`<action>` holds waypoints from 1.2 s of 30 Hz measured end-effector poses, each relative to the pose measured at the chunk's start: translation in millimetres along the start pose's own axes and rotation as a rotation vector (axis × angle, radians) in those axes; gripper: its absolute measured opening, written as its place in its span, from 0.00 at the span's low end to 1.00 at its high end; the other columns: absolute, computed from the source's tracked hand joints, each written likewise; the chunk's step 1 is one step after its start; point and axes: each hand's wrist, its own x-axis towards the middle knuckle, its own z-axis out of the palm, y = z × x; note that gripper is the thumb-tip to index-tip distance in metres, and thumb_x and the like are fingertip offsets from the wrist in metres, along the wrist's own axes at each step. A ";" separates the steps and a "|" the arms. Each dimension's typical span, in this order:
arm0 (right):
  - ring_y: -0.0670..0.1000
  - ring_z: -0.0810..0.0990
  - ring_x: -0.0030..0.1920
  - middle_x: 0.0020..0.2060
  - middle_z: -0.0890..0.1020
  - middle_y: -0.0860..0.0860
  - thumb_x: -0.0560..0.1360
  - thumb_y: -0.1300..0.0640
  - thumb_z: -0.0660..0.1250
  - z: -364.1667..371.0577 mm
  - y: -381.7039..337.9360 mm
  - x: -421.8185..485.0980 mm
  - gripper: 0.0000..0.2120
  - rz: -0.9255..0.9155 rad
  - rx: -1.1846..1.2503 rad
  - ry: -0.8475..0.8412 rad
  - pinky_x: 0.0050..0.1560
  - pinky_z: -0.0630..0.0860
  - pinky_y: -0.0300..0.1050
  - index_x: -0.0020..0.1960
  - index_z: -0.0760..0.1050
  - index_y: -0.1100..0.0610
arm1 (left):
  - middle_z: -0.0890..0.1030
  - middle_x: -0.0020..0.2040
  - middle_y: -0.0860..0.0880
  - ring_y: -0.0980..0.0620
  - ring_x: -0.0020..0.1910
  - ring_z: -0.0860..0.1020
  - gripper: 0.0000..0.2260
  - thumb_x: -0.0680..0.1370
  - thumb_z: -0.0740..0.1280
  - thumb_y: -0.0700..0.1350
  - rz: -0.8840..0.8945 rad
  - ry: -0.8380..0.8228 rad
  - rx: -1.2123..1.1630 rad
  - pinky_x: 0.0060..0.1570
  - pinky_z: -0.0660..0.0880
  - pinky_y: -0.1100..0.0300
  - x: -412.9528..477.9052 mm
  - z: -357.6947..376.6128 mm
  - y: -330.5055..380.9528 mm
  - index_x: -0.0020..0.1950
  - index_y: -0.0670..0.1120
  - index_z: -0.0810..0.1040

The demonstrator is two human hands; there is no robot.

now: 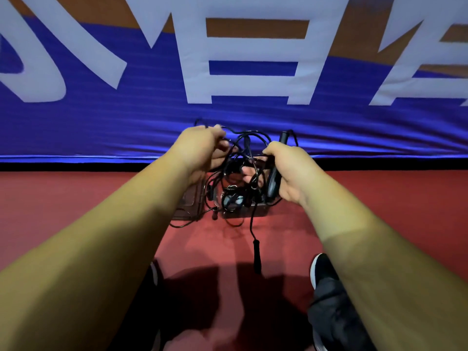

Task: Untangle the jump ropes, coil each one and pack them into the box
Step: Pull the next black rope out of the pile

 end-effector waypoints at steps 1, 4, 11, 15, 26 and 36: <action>0.61 0.87 0.36 0.44 0.83 0.63 0.83 0.63 0.60 1.1 1.0 -0.8 0.04 0.002 0.019 -0.025 0.39 0.87 0.57 0.52 0.72 0.64 | 0.76 0.33 0.50 0.51 0.30 0.78 0.07 0.85 0.65 0.49 0.014 -0.036 0.047 0.35 0.77 0.58 -0.1 0.6 -1.5 0.55 0.47 0.74; 0.69 0.88 0.45 0.45 0.83 0.65 0.81 0.63 0.64 7.0 6.5 0.3 0.10 -0.016 0.026 -0.042 0.52 0.85 0.67 0.60 0.73 0.67 | 0.78 0.35 0.49 0.49 0.31 0.78 0.12 0.79 0.74 0.52 0.101 -0.087 0.301 0.34 0.77 0.57 -4.1 2.2 -5.0 0.47 0.47 0.75; 0.57 0.86 0.38 0.46 0.84 0.54 0.85 0.54 0.67 6.2 11.2 5.2 0.02 -0.056 0.007 -0.025 0.35 0.83 0.49 0.56 0.76 0.52 | 0.80 0.34 0.53 0.51 0.33 0.76 0.07 0.77 0.76 0.43 0.186 -0.044 0.515 0.38 0.74 0.58 2.8 0.6 -17.3 0.46 0.46 0.79; 0.53 0.87 0.33 0.43 0.83 0.52 0.86 0.55 0.64 3.8 12.6 11.8 0.02 -0.058 -0.047 0.052 0.35 0.81 0.48 0.53 0.73 0.52 | 0.78 0.39 0.50 0.47 0.37 0.75 0.07 0.80 0.71 0.45 0.226 0.134 0.663 0.39 0.71 0.58 11.6 -3.2 -15.6 0.45 0.48 0.75; 0.61 0.88 0.40 0.48 0.87 0.63 0.83 0.62 0.59 -24.1 36.1 28.9 0.09 0.126 -0.423 0.226 0.38 0.86 0.60 0.53 0.78 0.60 | 0.78 0.51 0.45 0.45 0.40 0.87 0.01 0.88 0.57 0.42 0.298 0.258 -0.074 0.45 0.85 0.42 6.0 -12.1 23.2 0.58 0.47 0.66; 0.51 0.82 0.34 0.44 0.87 0.55 0.81 0.62 0.65 0.1 3.5 5.4 0.09 -0.029 -0.145 -0.119 0.35 0.80 0.45 0.53 0.84 0.58 | 0.79 0.49 0.45 0.49 0.34 0.82 0.04 0.86 0.61 0.40 0.117 -0.004 -0.180 0.35 0.83 0.54 -4.6 -1.3 27.8 0.52 0.44 0.73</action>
